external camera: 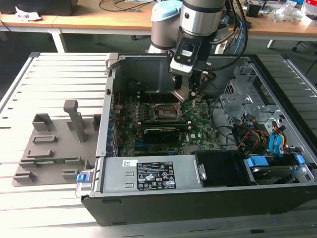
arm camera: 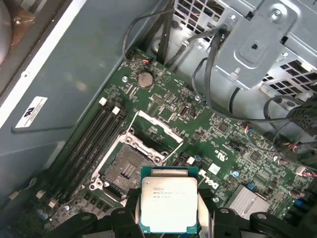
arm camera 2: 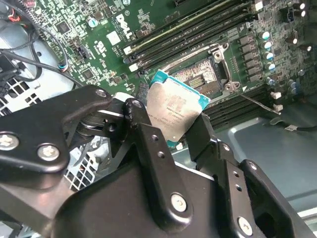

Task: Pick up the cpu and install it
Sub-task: 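Place the cpu into insertion slot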

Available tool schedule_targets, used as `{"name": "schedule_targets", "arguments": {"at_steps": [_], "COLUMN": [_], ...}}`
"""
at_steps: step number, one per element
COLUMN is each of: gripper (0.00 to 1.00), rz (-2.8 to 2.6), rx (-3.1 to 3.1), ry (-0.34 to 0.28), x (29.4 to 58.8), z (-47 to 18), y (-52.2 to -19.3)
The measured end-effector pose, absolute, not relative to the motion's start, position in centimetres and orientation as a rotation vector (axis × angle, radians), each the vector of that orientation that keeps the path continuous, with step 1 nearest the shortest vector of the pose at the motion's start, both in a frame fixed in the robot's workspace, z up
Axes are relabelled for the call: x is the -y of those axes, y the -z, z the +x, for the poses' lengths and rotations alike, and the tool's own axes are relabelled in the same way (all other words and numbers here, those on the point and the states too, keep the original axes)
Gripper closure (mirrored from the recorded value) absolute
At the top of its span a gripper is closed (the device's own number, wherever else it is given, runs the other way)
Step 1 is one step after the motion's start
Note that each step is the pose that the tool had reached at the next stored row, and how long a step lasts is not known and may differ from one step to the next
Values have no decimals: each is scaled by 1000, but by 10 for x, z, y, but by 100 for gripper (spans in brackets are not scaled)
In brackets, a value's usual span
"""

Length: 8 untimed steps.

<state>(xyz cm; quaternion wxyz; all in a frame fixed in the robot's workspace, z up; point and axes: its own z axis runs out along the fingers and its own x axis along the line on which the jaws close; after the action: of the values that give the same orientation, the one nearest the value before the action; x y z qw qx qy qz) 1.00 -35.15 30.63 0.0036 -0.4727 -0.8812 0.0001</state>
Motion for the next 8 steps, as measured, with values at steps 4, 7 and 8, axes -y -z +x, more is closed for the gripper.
{"name": "schedule_targets", "arguments": {"at_steps": [4,7,8], "gripper": [45,45,45], "rz": [-1542,-1594,-1619], "rx": [2729,2699,2685], "ry": [0,-1,-2], "x": [352,352,352], "z": [10,10,10], "y": [-306,-306,-306]}}
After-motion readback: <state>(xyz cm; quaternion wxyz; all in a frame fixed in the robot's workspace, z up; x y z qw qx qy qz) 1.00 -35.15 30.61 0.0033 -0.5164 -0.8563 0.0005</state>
